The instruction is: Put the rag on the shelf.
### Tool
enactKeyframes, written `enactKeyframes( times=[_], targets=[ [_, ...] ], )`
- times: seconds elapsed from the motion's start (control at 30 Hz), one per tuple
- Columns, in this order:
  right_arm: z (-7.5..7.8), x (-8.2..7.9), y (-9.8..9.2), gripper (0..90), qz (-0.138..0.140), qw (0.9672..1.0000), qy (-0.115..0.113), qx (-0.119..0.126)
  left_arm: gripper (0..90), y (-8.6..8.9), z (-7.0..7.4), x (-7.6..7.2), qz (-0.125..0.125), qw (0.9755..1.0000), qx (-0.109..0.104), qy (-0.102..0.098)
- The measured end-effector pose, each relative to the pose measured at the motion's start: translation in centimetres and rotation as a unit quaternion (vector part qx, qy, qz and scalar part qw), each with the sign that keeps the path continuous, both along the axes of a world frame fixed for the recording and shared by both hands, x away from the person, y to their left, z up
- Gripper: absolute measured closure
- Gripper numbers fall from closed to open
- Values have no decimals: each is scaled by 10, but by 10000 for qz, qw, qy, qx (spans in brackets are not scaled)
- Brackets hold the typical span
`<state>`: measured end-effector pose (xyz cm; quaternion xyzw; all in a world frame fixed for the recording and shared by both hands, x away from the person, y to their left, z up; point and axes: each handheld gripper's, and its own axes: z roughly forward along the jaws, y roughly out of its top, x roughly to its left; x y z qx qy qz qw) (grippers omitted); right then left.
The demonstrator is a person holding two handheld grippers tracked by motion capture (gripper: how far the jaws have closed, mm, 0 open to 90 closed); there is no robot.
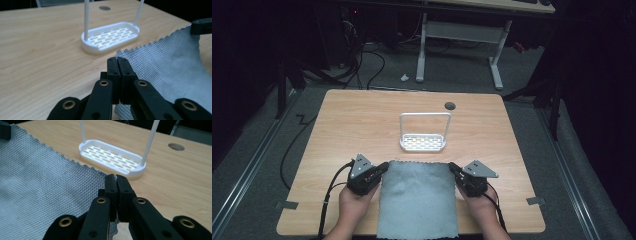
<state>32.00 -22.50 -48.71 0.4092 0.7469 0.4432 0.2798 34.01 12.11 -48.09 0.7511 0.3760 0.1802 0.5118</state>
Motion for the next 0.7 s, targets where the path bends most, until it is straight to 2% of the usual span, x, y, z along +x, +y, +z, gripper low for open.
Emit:
enactKeyframes(
  times=[0.1,0.17,0.27,0.37,0.53,0.7],
  targets=[
    [11,-4,-2,892,-3,9998,-180,119,888,0,10,-4,-30,9999,-89,-127],
    [14,-5,-2,892,9,9997,-213,128,889,-1,17,-7,-16,9997,-70,-237],
    [28,-7,-4,892,10,9988,-452,169,889,-1,31,-11,-92,9991,-122,-391],
    [34,-8,-5,892,7,9983,-533,216,889,-1,38,-13,-70,9986,-167,-497],
    [45,-6,-8,892,-48,9972,-705,257,889,1,50,-11,-55,9975,-274,-649],
    [56,-4,-11,893,-83,9958,-858,319,890,0,61,-7,-38,9965,-282,-792]
  ],
)
